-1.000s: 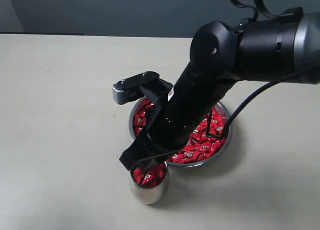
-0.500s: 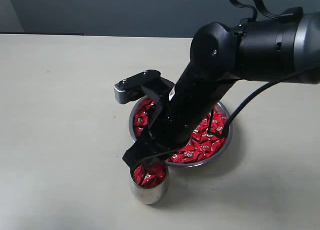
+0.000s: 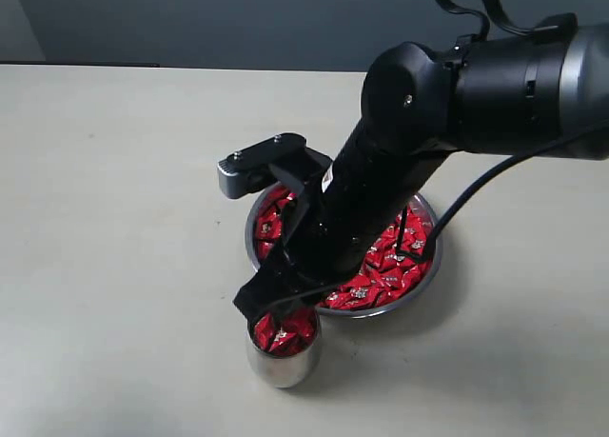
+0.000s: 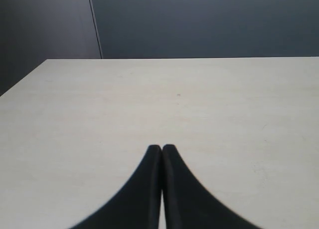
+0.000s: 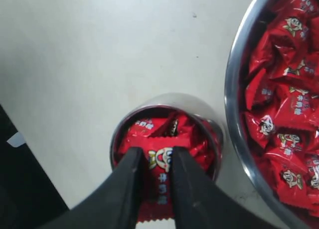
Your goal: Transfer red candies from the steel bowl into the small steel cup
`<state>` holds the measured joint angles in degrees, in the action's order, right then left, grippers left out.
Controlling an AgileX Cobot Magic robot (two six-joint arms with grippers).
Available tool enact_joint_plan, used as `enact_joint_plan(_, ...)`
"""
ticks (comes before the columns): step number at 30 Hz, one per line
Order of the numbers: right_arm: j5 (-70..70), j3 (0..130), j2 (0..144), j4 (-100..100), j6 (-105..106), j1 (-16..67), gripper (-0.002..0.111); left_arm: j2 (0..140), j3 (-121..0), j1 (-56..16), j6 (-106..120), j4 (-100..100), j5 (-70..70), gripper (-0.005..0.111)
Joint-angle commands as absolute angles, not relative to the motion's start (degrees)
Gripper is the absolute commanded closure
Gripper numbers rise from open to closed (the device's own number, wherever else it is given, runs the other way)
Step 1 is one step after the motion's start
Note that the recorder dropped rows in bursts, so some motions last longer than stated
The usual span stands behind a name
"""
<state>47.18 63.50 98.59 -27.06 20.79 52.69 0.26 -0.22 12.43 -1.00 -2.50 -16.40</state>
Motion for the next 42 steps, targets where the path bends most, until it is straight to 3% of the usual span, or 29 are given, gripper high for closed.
enact_joint_plan(1, 47.9, 63.7, 98.6, -26.9, 21.5, 52.8, 0.109, 0.0, 0.0, 12.5, -1.1, -2.6, -16.3, 0.106)
enact_joint_plan(5, 48.1, 63.7, 98.6, -26.9, 22.2, 52.8, 0.104, 0.0, 0.0, 12.5, -1.1, -2.6, -16.3, 0.106)
enact_joint_plan(10, 48.2, 63.7, 98.6, -26.9, 22.3, 52.8, 0.077, 0.0, 0.0, 12.5, -1.1, -2.6, -16.3, 0.106)
enact_joint_plan(13, 48.2, 63.7, 98.6, -26.9, 22.3, 52.8, 0.07, 0.0, 0.0, 12.5, -1.1, -2.6, -16.3, 0.106)
enact_joint_plan(31, 47.3, 63.7, 96.2, -25.5, 22.3, 52.7, 0.07, 0.0, 0.0, 12.5, -1.1, -2.6, -16.3, 0.106)
enact_joint_plan(42, 39.5, 63.7, 88.8, -5.6, 7.3, 52.7, 0.07, 0.0, 0.0, 12.5, -1.1, -2.6, -16.3, 0.106)
